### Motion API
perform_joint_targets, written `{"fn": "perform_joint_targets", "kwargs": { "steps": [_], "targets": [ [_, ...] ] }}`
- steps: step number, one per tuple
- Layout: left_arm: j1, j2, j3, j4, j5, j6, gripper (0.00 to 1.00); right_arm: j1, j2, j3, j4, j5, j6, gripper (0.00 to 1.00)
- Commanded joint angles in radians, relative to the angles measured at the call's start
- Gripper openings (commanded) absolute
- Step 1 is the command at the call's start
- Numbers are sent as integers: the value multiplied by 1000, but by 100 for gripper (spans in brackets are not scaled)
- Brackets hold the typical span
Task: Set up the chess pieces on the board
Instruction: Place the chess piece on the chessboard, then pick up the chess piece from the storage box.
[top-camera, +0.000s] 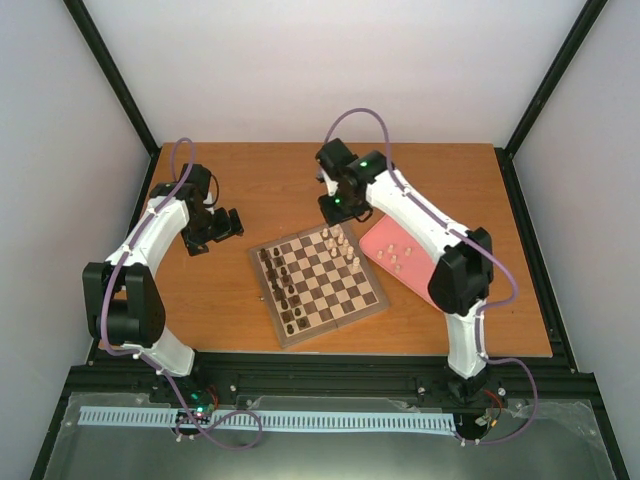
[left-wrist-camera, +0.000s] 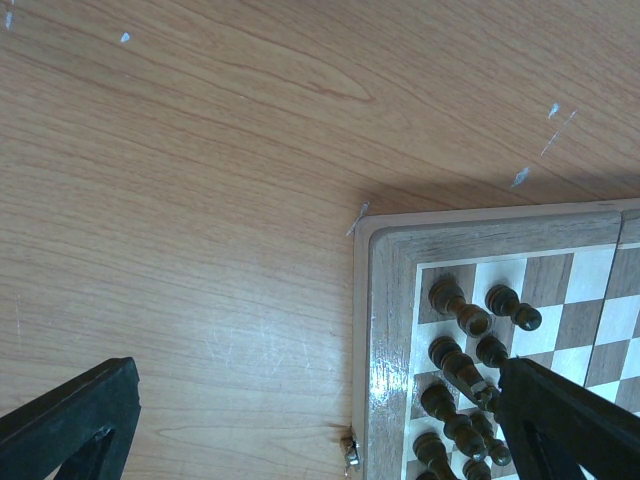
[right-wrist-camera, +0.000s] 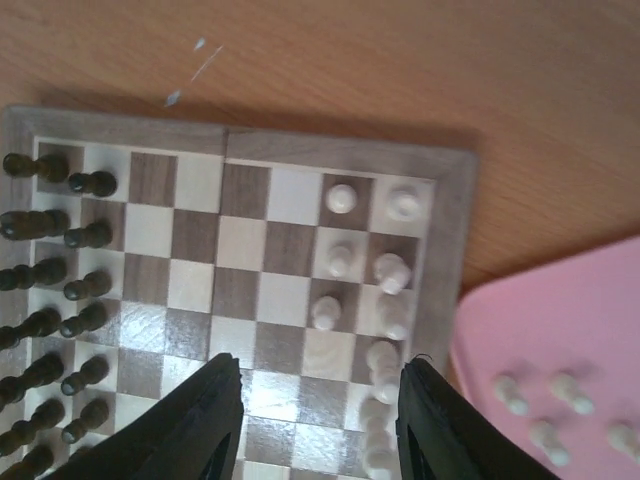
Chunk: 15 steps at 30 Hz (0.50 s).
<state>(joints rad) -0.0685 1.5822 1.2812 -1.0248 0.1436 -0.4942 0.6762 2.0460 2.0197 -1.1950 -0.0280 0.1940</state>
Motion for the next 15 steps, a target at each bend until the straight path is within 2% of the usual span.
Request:
{"fn": "perform_joint_targets", "kwargs": {
  "steps": [1,4,8,15],
  "targets": [
    [-6,-15,32,8,2,-2,100,-95,-88,-130,11,108,54,44],
    [-5,-18,30,5,2,0,100,-187,-151,-343,106,151,97,44],
    [-5,-24,25,2,1,1,100,-313,-207,-519,180,130,149,43],
    [-6,-12,22,5,5,2,100,-412,-214,-633,226,95,158,40]
  ]
}}
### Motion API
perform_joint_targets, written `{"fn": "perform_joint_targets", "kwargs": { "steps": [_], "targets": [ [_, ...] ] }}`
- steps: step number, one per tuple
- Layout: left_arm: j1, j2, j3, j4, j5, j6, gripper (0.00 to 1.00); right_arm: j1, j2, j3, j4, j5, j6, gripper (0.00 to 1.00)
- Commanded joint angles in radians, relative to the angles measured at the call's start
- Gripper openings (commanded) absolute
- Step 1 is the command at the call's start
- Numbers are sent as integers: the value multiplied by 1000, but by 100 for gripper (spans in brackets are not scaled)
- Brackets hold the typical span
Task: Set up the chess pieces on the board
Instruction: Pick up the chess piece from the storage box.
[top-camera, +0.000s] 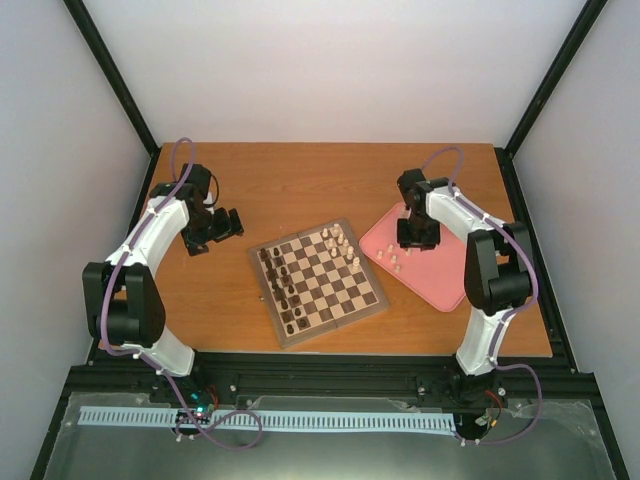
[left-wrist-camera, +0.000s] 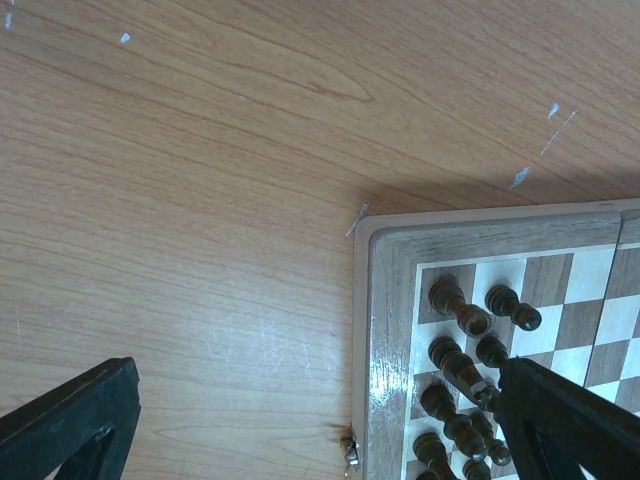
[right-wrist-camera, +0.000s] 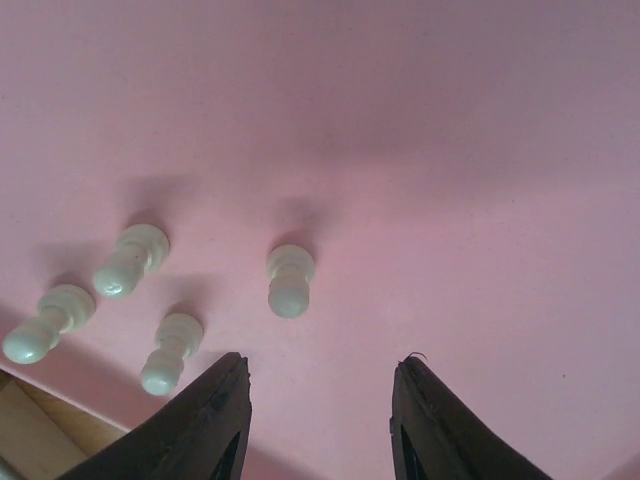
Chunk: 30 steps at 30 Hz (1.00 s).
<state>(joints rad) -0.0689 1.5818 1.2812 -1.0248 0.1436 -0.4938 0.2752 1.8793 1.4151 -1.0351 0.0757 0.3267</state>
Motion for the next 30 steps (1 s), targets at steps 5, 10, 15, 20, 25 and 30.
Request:
{"fn": "perform_joint_targets", "kwargs": {
  "steps": [5,10,15,20,25,30],
  "targets": [
    [-6,-3,30,5,6,1,100,-28,-21,-50,100,-62,9,38],
    [-5,-1,30,1,1,-3,100,-28,19,-42,105,-61,-1,36],
    [-6,-4,21,3,-4,-11,100,-30,41,-44,109,-56,-14,33],
    [-5,-6,15,5,-4,-18,100,-29,55,-43,117,-53,-23,29],
    [-6,-6,15,5,-4,-20,100,-54,72,-37,120,-53,-31,28],
    [-5,2,24,2,-4,-18,100,-59,88,-29,121,-55,-33,24]
  ]
}}
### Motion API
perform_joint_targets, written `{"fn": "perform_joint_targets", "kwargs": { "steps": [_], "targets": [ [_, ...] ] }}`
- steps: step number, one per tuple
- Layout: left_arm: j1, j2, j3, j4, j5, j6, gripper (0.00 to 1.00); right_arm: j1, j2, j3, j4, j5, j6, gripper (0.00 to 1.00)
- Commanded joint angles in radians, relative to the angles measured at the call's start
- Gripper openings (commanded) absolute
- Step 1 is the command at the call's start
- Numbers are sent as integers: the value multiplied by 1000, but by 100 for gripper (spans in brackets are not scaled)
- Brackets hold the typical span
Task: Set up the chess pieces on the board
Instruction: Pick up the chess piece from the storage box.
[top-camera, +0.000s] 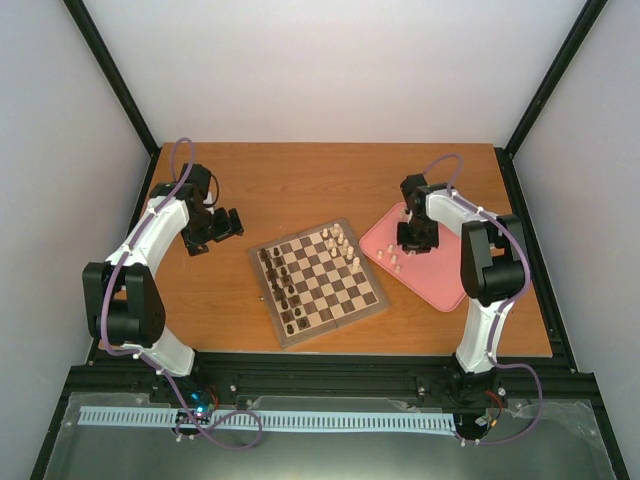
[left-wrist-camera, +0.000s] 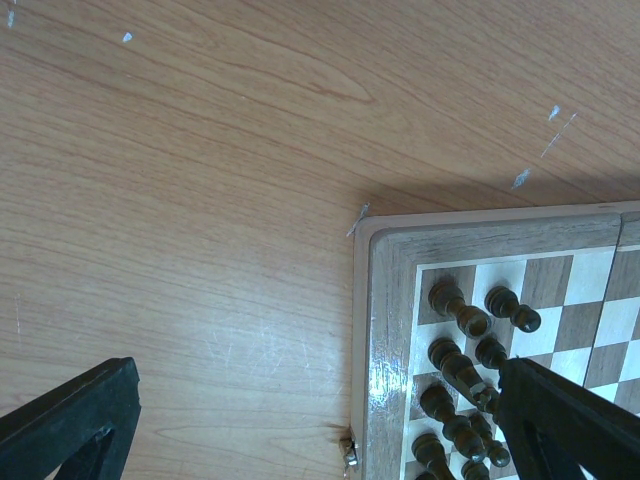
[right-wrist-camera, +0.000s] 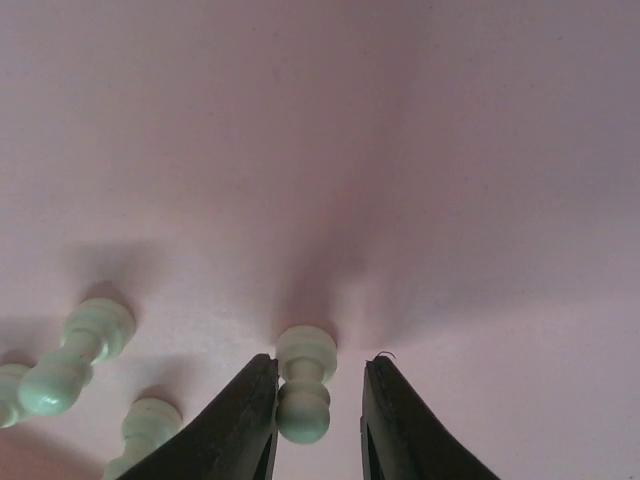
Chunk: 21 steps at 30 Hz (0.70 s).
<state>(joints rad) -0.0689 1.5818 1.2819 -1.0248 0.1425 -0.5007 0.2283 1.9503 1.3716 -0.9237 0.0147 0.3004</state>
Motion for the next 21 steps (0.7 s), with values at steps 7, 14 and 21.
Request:
{"fn": "perform_joint_targets", "kwargs": {
  "steps": [7,14,21],
  "targets": [
    [-6,13,38,-3,-2,-6,100,-15,19,27,10,-14,-13,13],
    [-6,9,55,-7,1,0,100,-10,-50,60,-35,31,-8,7],
    [-5,-14,52,-4,7,3,100,124,-116,252,-173,83,3,7]
  ]
}}
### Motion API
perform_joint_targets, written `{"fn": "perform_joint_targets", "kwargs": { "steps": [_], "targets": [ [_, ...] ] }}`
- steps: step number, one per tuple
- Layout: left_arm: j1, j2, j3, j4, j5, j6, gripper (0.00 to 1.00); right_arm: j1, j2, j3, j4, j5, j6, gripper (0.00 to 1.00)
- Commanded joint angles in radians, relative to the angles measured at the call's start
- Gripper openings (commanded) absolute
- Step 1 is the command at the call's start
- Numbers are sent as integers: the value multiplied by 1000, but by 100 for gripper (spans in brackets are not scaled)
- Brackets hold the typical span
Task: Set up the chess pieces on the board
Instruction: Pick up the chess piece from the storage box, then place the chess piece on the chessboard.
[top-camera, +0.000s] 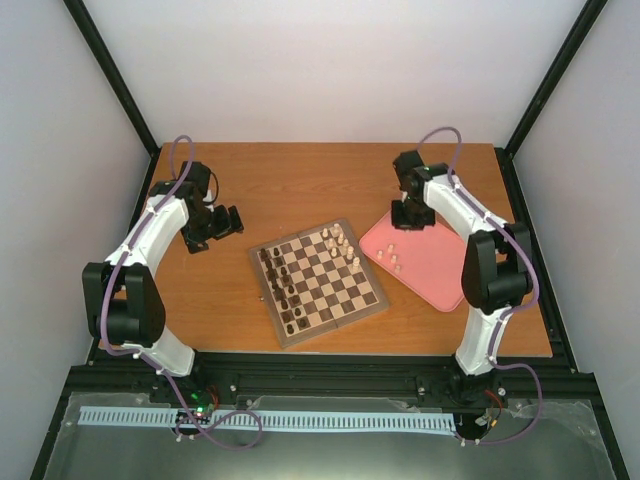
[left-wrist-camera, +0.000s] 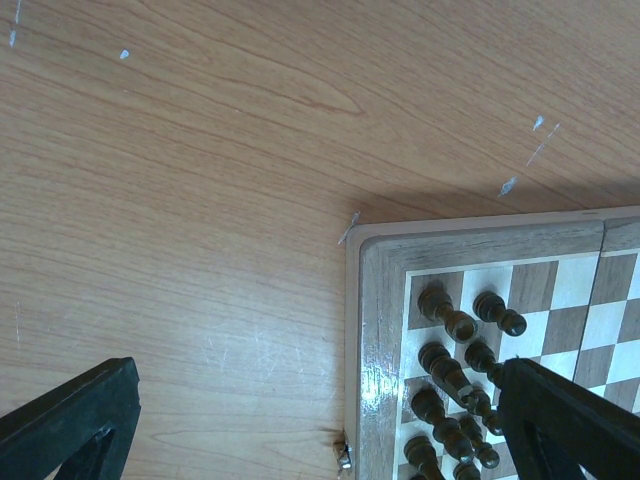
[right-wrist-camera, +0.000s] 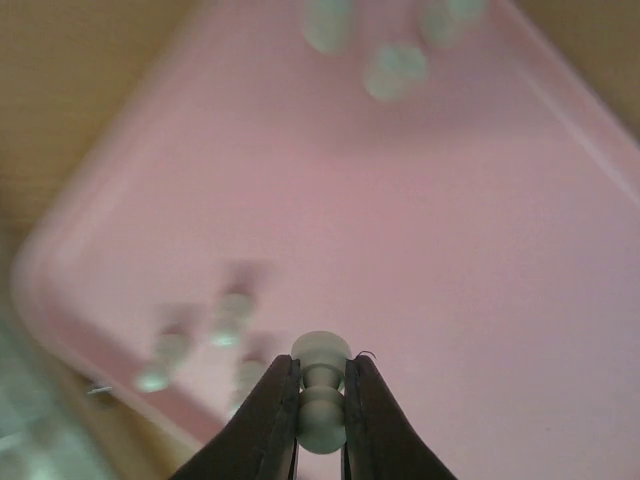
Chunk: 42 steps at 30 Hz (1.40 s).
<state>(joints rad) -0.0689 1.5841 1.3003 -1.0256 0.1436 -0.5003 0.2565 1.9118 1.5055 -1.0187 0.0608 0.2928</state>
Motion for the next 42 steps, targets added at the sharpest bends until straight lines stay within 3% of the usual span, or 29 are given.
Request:
{"fn": "perform_joint_targets", "kwargs": {
  "steps": [1,9,12,28,42],
  "targets": [
    [-6,-21,31,-2,7,3,100,132,-75,150,-91,38,16,7],
    [-5,-54,-2,1,8,12,100,422,40,313,-136,3,24,7],
    [-5,-64,-14,1,6,16,100,462,74,315,-135,-27,30,7],
    [-6,-63,-38,13,4,8,100,481,113,132,-27,-124,-10,7],
    [-5,-39,-25,15,3,8,100,464,166,166,-25,-99,-19,8]
  ]
}}
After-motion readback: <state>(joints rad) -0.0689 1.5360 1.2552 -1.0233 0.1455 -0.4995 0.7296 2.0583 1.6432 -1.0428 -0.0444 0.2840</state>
